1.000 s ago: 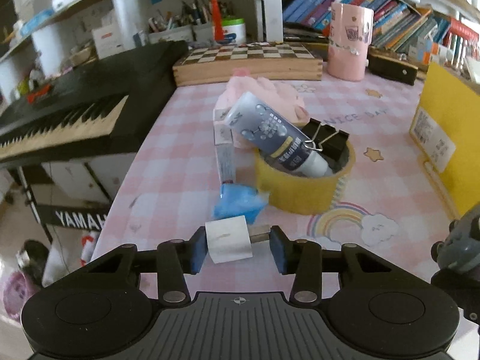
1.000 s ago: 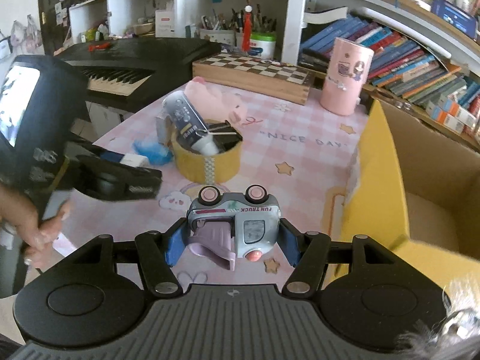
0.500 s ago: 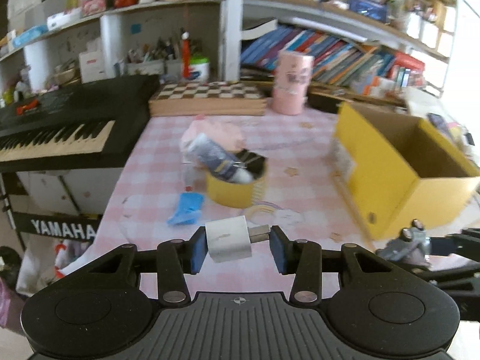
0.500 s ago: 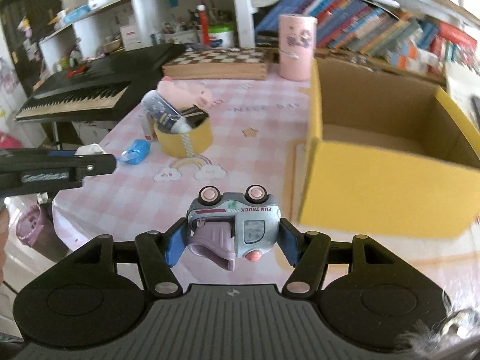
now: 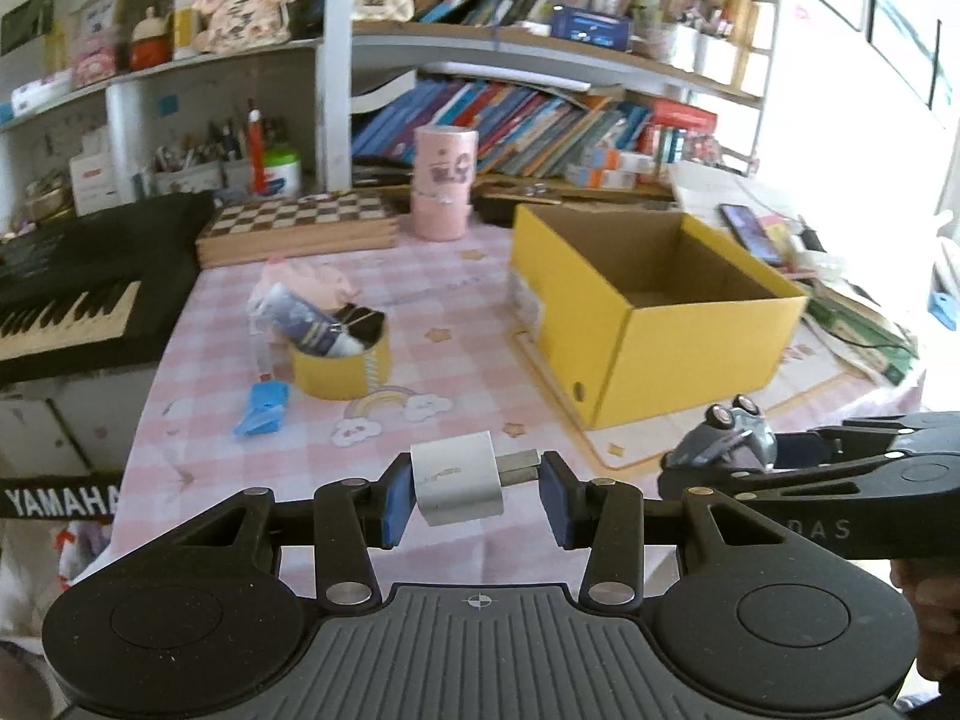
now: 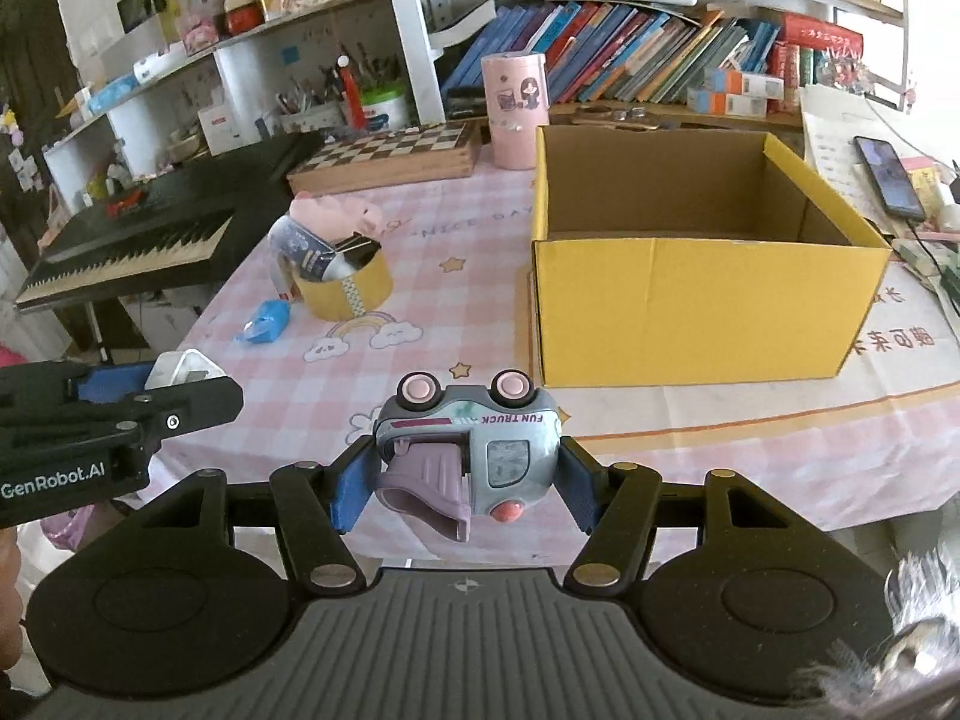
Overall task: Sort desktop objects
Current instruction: 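Carry the truck and plug with both tools over the yellow box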
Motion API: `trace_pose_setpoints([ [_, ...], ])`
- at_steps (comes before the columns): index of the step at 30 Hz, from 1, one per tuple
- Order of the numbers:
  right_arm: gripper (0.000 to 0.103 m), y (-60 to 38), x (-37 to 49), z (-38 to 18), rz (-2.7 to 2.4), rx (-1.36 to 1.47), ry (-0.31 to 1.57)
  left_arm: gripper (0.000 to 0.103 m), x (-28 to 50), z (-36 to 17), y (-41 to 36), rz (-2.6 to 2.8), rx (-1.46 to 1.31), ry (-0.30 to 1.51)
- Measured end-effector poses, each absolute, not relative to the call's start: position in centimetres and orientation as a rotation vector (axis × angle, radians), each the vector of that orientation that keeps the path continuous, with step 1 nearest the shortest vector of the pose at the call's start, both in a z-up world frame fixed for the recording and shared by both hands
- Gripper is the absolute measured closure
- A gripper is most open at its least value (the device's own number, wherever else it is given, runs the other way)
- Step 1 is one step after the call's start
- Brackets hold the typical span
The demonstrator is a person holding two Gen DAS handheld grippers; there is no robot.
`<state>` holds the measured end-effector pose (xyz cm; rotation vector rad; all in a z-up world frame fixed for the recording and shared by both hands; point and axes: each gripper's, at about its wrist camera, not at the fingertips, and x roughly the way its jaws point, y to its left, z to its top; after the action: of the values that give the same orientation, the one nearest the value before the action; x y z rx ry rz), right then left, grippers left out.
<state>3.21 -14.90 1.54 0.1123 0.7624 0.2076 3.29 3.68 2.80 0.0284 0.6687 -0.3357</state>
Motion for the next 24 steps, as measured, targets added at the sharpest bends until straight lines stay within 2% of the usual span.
trace_pose_setpoints([
  [24, 0.043, -16.4, -2.3, 1.2, 0.071, 0.119, 0.809, 0.061, 0.3, 1.8, 0.3, -0.533, 0.076, 0.742],
])
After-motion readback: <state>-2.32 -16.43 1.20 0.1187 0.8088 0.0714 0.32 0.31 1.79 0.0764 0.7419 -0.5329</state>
